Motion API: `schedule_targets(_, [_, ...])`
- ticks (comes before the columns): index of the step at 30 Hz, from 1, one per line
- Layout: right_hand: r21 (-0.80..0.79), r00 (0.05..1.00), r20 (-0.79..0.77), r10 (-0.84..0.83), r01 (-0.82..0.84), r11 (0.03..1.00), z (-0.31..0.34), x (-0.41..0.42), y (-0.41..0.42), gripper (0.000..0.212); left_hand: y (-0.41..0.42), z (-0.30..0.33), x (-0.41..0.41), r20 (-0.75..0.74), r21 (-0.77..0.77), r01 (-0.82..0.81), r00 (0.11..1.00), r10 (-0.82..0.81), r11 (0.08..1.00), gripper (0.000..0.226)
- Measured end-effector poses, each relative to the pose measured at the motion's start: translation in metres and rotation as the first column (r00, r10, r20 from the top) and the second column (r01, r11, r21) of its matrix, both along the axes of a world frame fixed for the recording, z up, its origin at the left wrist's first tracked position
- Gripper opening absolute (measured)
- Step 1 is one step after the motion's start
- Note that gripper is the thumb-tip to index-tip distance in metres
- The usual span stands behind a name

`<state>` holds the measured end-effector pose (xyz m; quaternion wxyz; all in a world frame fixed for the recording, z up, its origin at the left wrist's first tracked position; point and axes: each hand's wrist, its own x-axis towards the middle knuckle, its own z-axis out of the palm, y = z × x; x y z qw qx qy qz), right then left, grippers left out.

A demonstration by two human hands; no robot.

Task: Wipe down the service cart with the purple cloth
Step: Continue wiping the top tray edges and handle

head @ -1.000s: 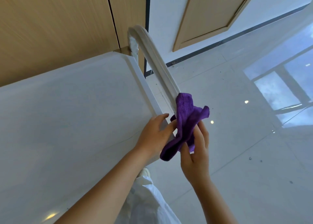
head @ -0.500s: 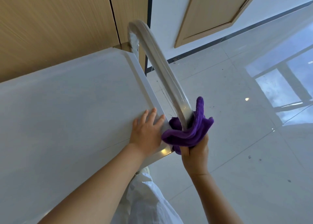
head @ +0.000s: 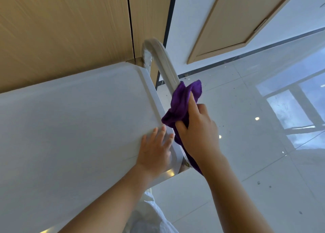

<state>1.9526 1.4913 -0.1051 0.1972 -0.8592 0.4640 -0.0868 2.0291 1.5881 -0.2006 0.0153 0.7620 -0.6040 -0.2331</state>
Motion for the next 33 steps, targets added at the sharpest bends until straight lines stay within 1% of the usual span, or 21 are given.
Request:
schedule_targets(3, [0.013, 0.993, -0.099, 0.057, -0.056, 0.998, 0.006, 0.027, -0.019, 0.074, 0.001, -0.002, 0.003, -0.025, 0.027, 0.017, 1.000, -0.017, 0.999, 0.048])
schedule_targets(5, [0.032, 0.988, -0.132, 0.081, -0.077, 0.997, 0.009, 0.039, -0.028, 0.076, 0.000, -0.001, 0.006, -0.019, 0.026, 0.013, 1.000, -0.012, 1.000, 0.047])
schedule_targets(7, [0.044, 0.986, -0.142, 0.092, -0.086, 0.995, 0.010, 0.049, -0.035, 0.076, -0.003, 0.004, 0.005, -0.042, 0.014, -0.007, 0.999, 0.007, 1.000, 0.048])
schedule_targets(8, [0.047, 0.984, -0.148, 0.095, -0.089, 0.995, 0.011, 0.055, -0.039, 0.076, -0.006, 0.007, 0.005, -0.028, 0.060, 0.006, 1.000, -0.004, 0.998, 0.050])
schedule_targets(9, [0.047, 0.983, -0.156, 0.097, -0.090, 0.995, 0.011, 0.059, -0.041, 0.076, -0.006, 0.003, 0.006, 0.025, 0.065, 0.000, 1.000, -0.002, 0.998, 0.052])
schedule_targets(11, [0.055, 0.981, -0.171, 0.097, -0.089, 0.995, 0.012, 0.069, -0.045, 0.076, -0.005, 0.002, 0.005, 0.046, 0.065, -0.014, 0.999, 0.011, 0.998, 0.053])
schedule_targets(12, [0.059, 0.980, -0.172, 0.099, -0.090, 0.994, 0.013, 0.074, -0.047, 0.076, -0.005, 0.001, 0.006, 0.045, 0.027, -0.009, 0.999, 0.008, 1.000, 0.051])
schedule_targets(13, [0.060, 0.980, -0.172, 0.103, -0.094, 0.994, 0.014, 0.079, -0.050, 0.076, -0.005, 0.000, 0.007, 0.007, 0.054, -0.020, 1.000, 0.020, 0.998, 0.051])
schedule_targets(15, [0.068, 0.979, -0.171, 0.115, -0.104, 0.992, 0.017, 0.087, -0.058, 0.075, -0.004, -0.007, 0.010, 0.015, 0.072, -0.009, 1.000, 0.008, 0.997, 0.053])
schedule_targets(19, [0.098, 0.980, -0.162, 0.114, -0.098, 0.990, 0.017, 0.105, -0.070, 0.075, -0.003, -0.011, 0.010, 0.025, -0.008, 0.014, 1.000, -0.014, 1.000, 0.055])
schedule_targets(22, [0.097, 0.978, -0.177, 0.106, -0.090, 0.991, 0.018, 0.121, -0.080, 0.076, -0.003, -0.014, 0.009, 0.002, -0.019, -0.005, 1.000, 0.005, 1.000, 0.049])
schedule_targets(25, [0.083, 0.977, -0.187, 0.098, -0.084, 0.993, 0.018, 0.138, -0.090, 0.073, -0.003, -0.018, 0.011, -0.009, -0.035, -0.014, 1.000, 0.014, 0.999, 0.053])
schedule_targets(29, [0.062, 0.962, -0.249, 0.109, -0.097, 0.993, 0.016, 0.161, -0.103, 0.065, -0.005, -0.018, 0.012, -0.037, -0.035, -0.041, 0.999, 0.040, 0.999, 0.054])
schedule_targets(33, [0.082, 0.928, -0.336, 0.163, -0.144, 0.986, 0.020, 0.183, -0.118, 0.054, 0.002, -0.032, 0.012, -0.019, -0.118, -0.044, 0.999, 0.042, 0.992, 0.057])
